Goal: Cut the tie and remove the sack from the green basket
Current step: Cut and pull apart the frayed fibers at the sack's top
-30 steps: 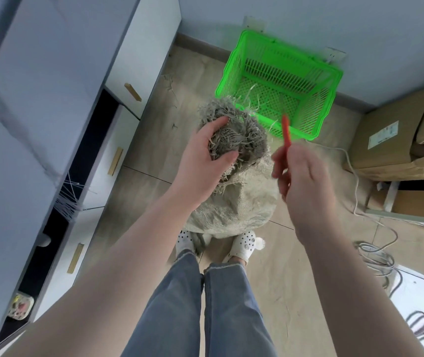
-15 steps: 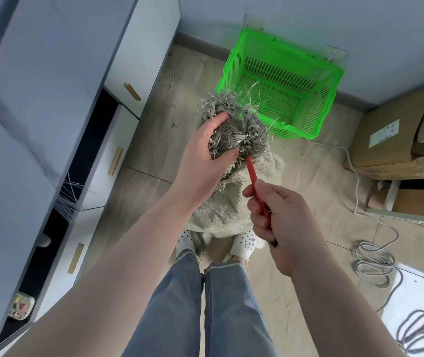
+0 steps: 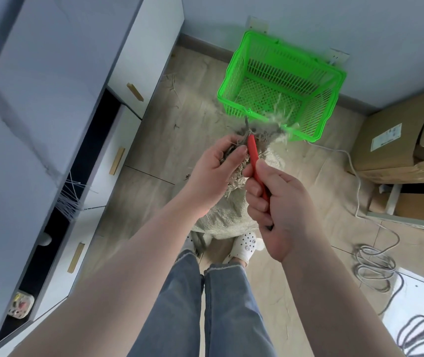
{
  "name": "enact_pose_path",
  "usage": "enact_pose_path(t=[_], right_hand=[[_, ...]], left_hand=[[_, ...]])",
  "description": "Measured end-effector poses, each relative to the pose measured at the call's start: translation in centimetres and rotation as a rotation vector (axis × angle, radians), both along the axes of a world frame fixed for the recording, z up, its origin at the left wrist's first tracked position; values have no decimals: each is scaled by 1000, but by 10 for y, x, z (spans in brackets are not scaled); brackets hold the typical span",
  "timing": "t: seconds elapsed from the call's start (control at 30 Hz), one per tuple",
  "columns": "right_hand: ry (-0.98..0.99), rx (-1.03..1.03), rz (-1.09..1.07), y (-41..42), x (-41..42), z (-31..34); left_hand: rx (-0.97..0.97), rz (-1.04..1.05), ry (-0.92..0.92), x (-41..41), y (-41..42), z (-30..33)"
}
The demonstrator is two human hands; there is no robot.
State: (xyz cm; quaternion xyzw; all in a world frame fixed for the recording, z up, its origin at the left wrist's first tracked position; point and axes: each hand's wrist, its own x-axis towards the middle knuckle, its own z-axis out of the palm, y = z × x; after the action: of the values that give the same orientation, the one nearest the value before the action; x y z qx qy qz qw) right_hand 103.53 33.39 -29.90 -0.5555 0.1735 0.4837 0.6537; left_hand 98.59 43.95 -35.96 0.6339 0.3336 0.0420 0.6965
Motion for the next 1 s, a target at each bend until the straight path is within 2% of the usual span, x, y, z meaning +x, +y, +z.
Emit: enact_pose_path(t=[0.17, 0.27, 0.5, 0.7, 0.8, 0.87, 0.93, 1.0], right_hand=[[11, 3, -57, -4, -6, 9], [-5, 1, -105, -6, -8, 8], [75, 46, -82, -14, -14, 15], [11, 51, -107, -5, -3, 13], [-9, -4, -66, 0, 8, 7], [-42, -52, -9, 0, 11, 5], [-96, -109, 63, -3, 10, 4], [-145, -166, 128, -6, 7, 3]], left_hand=[[365, -94, 19, 4, 4, -9], [434, -86, 35, 5, -2, -8], [502, -20, 98, -4, -2, -13], [483, -43, 95, 1, -13, -5], [447, -24, -1, -4, -26, -5], [346, 62, -35, -7, -28, -4], [275, 135, -39, -7, -23, -2], [308, 148, -13, -6, -17, 0]])
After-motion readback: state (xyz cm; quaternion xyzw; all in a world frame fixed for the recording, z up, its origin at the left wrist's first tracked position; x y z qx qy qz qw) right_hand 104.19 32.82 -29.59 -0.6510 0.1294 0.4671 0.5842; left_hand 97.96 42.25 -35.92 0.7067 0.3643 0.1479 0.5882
